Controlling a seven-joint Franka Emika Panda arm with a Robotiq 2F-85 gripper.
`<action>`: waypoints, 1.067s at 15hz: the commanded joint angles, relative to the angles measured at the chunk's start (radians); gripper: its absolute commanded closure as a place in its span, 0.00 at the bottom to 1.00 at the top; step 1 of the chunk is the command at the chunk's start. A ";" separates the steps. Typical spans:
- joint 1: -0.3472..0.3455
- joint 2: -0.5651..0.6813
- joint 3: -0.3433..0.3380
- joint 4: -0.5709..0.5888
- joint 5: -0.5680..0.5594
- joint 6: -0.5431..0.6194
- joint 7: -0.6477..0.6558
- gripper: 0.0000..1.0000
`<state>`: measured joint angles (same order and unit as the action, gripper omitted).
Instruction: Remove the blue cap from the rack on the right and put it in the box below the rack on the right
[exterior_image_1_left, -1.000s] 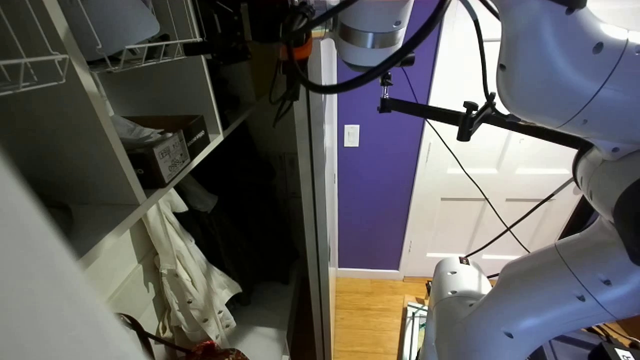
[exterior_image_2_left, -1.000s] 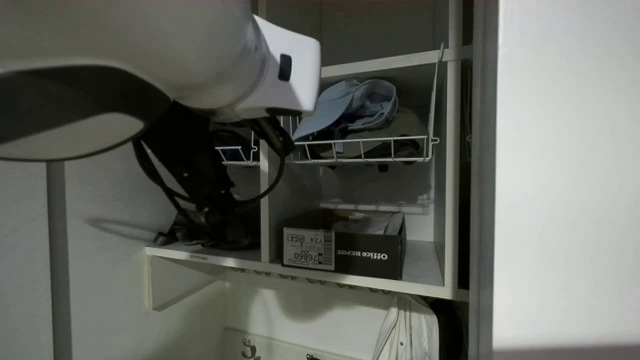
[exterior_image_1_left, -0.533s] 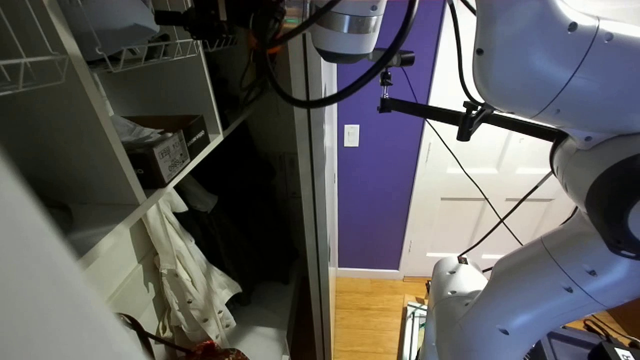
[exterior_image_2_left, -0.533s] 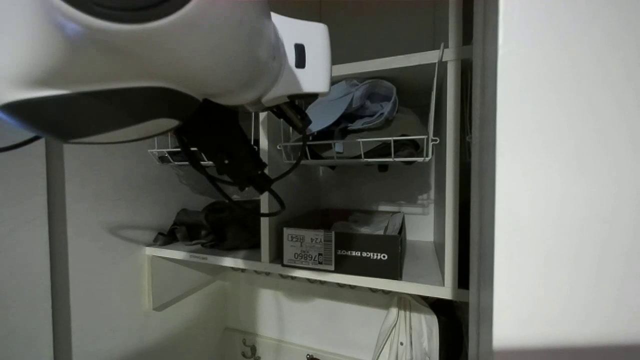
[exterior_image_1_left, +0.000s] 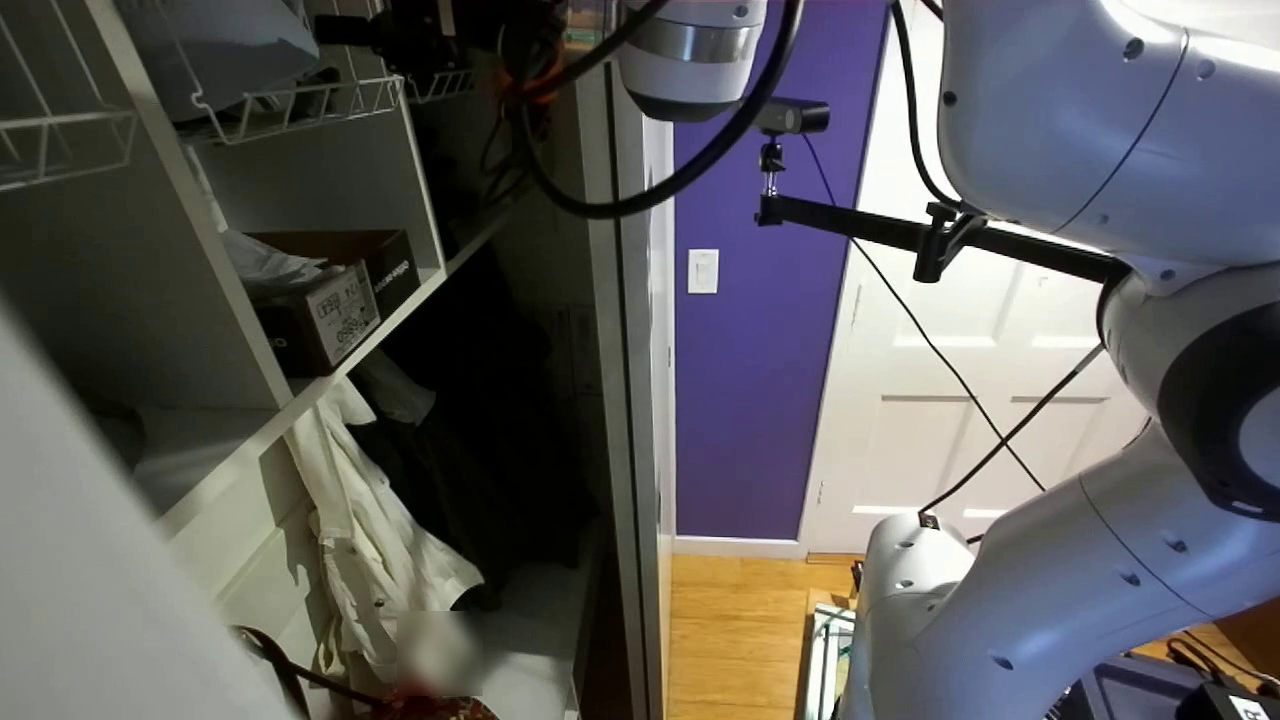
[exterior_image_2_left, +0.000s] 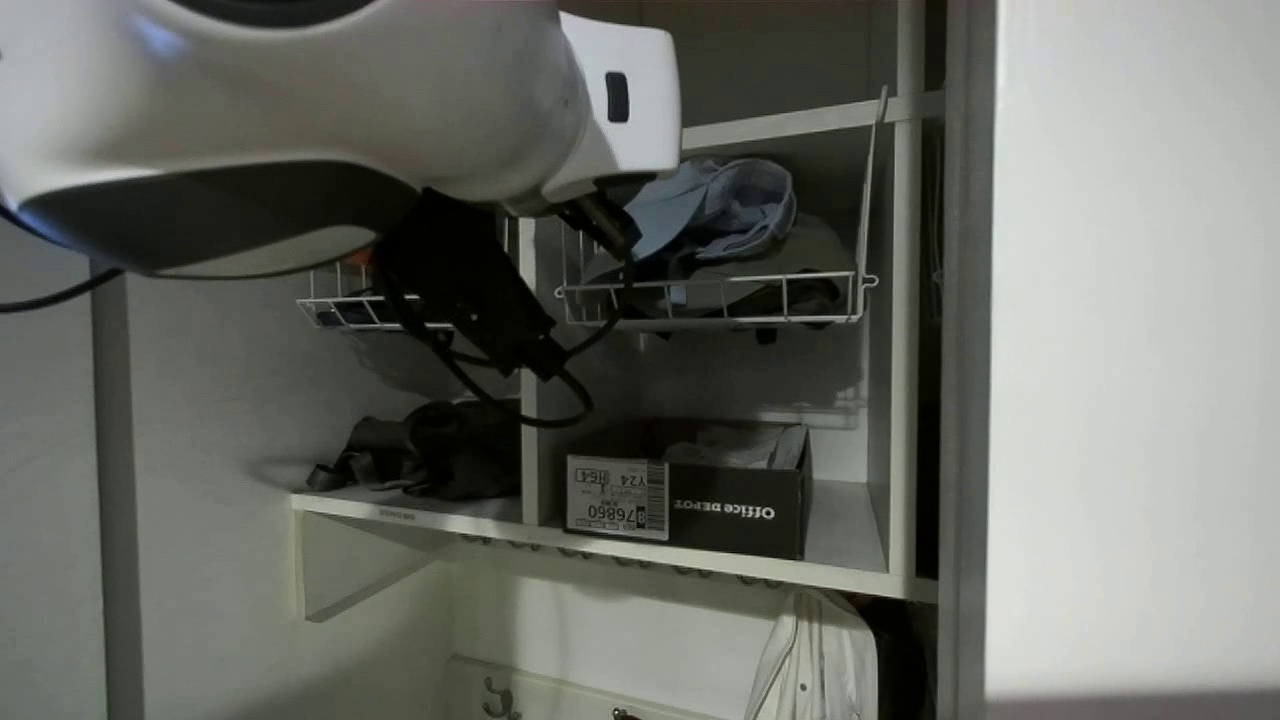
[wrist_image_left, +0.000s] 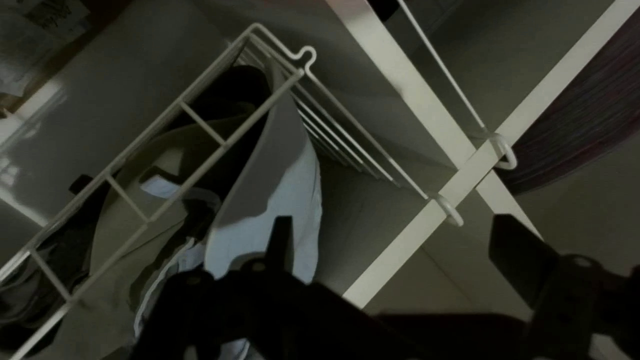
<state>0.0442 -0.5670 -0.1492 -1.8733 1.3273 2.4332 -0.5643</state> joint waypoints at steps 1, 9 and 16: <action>-0.036 0.012 0.007 0.040 -0.015 0.002 -0.023 0.00; -0.058 0.080 0.016 0.069 -0.050 0.021 -0.114 0.00; -0.056 0.126 0.018 0.096 -0.053 0.047 -0.170 0.00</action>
<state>0.0030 -0.4738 -0.1459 -1.8123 1.2904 2.4514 -0.7253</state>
